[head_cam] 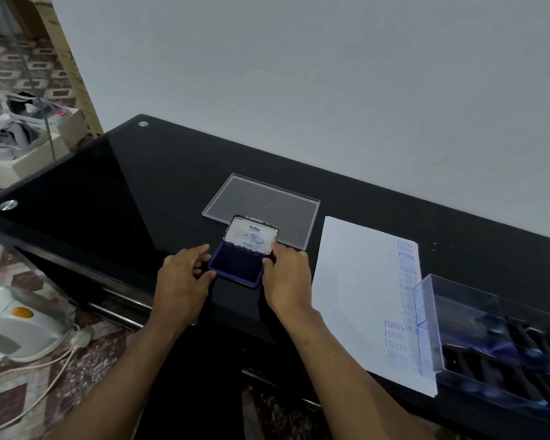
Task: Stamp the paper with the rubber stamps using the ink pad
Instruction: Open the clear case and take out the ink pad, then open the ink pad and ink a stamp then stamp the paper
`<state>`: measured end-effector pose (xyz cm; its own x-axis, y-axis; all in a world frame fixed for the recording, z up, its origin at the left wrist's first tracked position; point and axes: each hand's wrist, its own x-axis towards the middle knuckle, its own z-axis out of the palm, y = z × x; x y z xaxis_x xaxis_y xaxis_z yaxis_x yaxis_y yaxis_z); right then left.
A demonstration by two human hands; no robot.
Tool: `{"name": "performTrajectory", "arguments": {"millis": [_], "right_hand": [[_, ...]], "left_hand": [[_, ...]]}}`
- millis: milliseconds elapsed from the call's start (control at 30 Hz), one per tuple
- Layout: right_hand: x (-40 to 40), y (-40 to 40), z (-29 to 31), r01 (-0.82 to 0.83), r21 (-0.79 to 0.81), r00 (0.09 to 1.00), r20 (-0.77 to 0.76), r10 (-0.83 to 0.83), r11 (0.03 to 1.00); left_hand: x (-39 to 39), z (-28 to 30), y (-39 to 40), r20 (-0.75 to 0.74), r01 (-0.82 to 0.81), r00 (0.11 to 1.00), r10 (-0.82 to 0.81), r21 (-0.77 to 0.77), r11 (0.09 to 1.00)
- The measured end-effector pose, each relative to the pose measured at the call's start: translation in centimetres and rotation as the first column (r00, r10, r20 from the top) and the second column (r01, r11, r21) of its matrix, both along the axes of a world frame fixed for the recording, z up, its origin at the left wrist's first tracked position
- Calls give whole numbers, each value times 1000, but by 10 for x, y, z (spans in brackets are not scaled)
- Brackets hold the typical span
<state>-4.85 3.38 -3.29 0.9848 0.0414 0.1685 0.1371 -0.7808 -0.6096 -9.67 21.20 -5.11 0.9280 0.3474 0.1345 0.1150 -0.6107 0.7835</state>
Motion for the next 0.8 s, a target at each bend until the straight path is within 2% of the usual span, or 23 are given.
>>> {"name": "performTrajectory", "arguments": {"millis": [100,300,500,667,800], "right_hand": [[-15,-11,13,-34,-85,999,-24,32,996],[-37,-63,44,7,-59,998,-61,-10,998],[-62,-141,61,185,-76,980,-67,-190,980],[-88,-203,69,321,-87,947,20,-321,943],[-106,-242,70,390,-141,920,38,-389,910]], "left_hand": [[2,6,-3,-30,24,999,-20,146,989],[2,33,-54,-86,94,994,-70,325,941],[-2,46,-142,-63,293,956,-287,264,919],[-8,46,-212,16,462,876,-482,260,848],[-12,39,-258,-20,540,831,-557,272,796]]}}
